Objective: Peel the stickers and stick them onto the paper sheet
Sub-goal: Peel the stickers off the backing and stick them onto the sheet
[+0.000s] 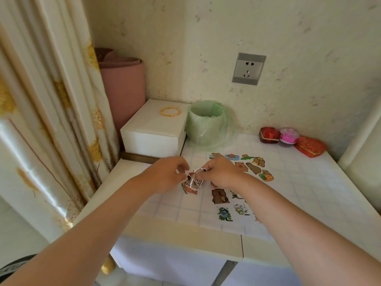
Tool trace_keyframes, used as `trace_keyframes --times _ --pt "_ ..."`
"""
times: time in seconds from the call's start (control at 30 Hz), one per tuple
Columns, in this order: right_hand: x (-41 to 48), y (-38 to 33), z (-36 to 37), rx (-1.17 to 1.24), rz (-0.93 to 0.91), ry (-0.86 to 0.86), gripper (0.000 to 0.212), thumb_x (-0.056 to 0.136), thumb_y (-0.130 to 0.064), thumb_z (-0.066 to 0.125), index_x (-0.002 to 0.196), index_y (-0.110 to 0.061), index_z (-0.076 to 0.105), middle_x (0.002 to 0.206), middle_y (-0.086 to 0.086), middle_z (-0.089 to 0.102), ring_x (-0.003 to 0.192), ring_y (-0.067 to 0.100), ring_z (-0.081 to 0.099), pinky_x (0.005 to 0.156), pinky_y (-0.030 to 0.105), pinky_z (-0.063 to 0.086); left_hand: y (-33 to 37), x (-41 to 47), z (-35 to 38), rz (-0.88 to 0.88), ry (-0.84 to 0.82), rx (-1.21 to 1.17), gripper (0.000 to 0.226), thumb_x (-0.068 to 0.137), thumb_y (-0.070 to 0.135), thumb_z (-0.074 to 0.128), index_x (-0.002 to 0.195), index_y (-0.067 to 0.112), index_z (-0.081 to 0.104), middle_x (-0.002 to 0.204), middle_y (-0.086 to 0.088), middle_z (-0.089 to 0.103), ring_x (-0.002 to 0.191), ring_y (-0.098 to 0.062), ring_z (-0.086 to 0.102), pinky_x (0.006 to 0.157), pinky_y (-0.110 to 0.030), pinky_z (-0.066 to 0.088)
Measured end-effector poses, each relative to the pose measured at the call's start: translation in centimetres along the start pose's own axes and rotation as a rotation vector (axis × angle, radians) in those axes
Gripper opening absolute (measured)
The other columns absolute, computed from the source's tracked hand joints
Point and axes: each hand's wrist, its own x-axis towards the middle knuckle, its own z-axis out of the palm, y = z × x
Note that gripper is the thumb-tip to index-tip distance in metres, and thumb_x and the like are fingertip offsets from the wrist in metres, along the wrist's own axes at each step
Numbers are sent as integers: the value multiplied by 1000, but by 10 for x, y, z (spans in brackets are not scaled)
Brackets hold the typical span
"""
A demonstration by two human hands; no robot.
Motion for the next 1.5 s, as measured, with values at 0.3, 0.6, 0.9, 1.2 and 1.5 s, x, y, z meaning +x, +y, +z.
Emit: trace_keyframes --times 0.3,0.6,0.9,1.2,1.5 --pt "-5 4 -7 -20 -4 22 13 87 -20 72 99 -21 78 77 7 75 49 14 60 42 17 40 17 0 7 -6 -113 108 34 85 33 73 118 33 64 104 17 66 84 -4 57 79 -24 49" --pt "-9 7 -32 131 -42 15 10 90 -21 70 99 -20 76 81 5 74 44 10 54 52 26 47 27 6 -5 28 -25 25 27 100 29 53 126 31 62 117 14 62 97 -6 56 89 -23 43" --pt "-34 5 -58 450 -10 34 21 88 -33 76 100 -16 75 75 -4 76 49 12 50 41 16 37 70 13 -10 -16 132 -441 8 85 19 76 90 19 70 78 -1 70 63 -7 63 63 -26 51" --pt "-36 26 -78 607 58 130 11 94 -18 67 100 -11 72 90 5 77 51 13 54 46 22 28 104 31 2 -68 54 -510 7 92 21 66 91 18 60 75 3 71 61 -10 62 62 -26 47" --pt "-38 36 -88 539 3 281 9 90 -12 66 88 -12 74 86 6 77 47 12 54 39 19 28 126 50 18 80 105 -290 21 91 26 59 81 10 66 72 -11 64 62 -13 56 67 -42 53"
